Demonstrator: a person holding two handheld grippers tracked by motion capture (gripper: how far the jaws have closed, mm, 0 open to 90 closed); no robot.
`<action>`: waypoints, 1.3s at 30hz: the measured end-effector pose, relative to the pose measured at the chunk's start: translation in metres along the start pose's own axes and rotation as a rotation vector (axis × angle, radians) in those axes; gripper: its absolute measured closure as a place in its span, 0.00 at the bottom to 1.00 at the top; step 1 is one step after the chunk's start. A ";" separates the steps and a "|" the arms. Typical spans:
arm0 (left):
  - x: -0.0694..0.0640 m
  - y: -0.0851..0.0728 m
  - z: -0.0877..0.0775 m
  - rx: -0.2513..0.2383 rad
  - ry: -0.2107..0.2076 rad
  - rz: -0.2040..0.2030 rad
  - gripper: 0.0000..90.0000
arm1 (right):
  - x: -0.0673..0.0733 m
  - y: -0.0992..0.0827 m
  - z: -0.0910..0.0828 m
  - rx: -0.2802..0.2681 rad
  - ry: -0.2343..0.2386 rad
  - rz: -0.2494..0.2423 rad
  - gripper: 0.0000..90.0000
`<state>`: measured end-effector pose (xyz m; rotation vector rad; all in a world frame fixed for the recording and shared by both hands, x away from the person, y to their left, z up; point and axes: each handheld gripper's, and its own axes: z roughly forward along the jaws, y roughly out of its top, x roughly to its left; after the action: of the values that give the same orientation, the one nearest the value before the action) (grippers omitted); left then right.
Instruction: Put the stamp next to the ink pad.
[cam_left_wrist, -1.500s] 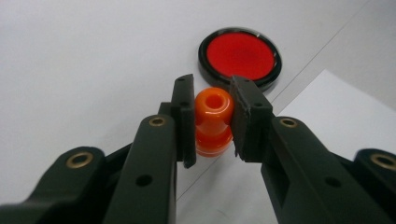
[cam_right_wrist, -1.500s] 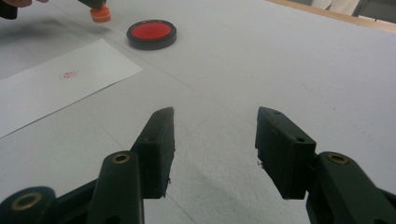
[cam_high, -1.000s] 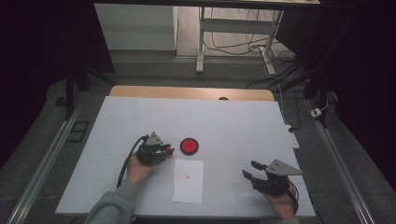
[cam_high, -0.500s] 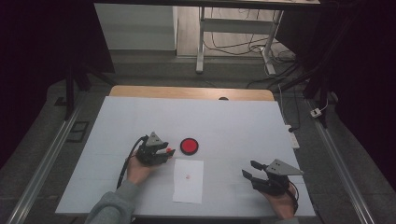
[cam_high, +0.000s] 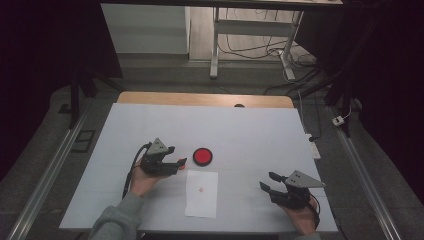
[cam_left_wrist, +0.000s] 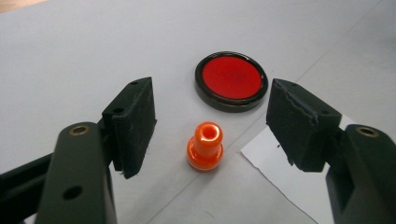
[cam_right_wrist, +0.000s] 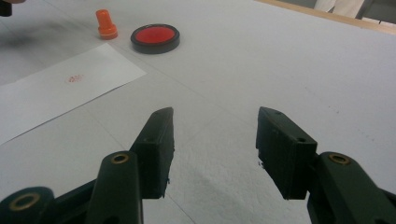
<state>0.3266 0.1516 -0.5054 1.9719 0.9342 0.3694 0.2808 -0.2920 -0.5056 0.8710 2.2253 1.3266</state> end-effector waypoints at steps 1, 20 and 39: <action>-0.001 0.000 -0.002 0.001 -0.011 0.001 0.36 | 0.000 0.000 0.000 0.000 0.000 0.000 0.51; -0.015 -0.028 -0.052 0.009 0.005 0.058 0.35 | -0.003 -0.001 0.001 0.009 -0.009 -0.015 0.51; -0.018 -0.073 -0.089 0.019 0.015 0.016 0.36 | -0.006 -0.003 0.001 0.006 -0.034 -0.029 0.51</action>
<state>0.2293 0.2144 -0.5144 1.9973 0.9352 0.3854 0.2850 -0.2960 -0.5086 0.8542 2.2093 1.2834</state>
